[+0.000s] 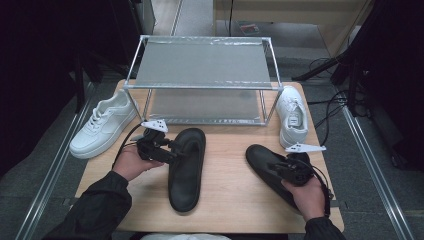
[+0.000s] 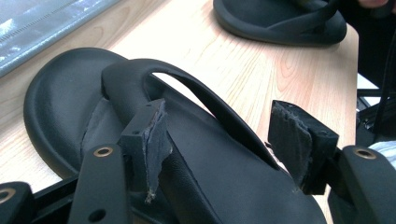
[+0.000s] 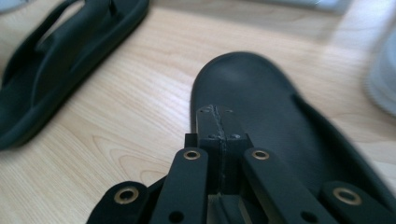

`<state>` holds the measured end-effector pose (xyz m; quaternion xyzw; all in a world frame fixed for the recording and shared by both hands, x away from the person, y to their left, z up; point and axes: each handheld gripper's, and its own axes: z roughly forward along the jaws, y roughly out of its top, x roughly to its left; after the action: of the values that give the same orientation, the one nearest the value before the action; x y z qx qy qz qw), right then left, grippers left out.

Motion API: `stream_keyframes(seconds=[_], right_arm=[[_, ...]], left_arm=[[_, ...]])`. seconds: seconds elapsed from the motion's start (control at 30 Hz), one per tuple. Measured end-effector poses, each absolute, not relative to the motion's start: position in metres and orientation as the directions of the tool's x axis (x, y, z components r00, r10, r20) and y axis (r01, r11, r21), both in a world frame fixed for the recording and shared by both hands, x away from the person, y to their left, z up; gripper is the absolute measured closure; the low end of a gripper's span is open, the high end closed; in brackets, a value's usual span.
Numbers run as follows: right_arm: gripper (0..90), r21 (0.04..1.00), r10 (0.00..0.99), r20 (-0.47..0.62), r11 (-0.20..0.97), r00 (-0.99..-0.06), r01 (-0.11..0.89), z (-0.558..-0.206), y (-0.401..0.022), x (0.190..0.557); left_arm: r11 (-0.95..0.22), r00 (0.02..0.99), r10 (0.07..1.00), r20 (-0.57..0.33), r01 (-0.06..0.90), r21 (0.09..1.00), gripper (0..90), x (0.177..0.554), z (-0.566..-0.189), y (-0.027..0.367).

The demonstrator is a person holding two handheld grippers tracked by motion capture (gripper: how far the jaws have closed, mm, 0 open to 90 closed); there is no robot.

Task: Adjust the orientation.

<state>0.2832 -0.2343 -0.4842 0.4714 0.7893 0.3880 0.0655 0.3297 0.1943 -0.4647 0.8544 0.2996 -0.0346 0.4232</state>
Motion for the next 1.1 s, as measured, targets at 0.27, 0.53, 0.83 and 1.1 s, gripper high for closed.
stream_keyframes(seconds=[0.27,0.53,0.83,1.1], right_arm=[[76.0,0.665,0.779,0.202,0.336,-0.594,0.667,-0.489,-0.225,0.282],[72.6,0.623,0.784,0.2,0.361,-0.588,0.694,-0.498,-0.231,0.283],[71.0,0.625,0.761,0.228,0.364,-0.607,0.69,-0.503,-0.232,0.29],[84.8,0.583,0.736,0.232,0.418,-0.636,0.696,-0.507,-0.227,0.298]], left_arm=[[-0.459,0.817,0.481,-0.317,0.543,0.704,37.9,0.33,-0.465,0.196],[-0.445,0.811,0.489,-0.32,0.548,0.708,37.8,0.331,-0.464,0.2],[-0.434,0.805,0.492,-0.331,0.556,0.709,37.9,0.332,-0.465,0.203],[-0.434,0.801,0.5,-0.328,0.56,0.706,38.0,0.331,-0.465,0.206]])
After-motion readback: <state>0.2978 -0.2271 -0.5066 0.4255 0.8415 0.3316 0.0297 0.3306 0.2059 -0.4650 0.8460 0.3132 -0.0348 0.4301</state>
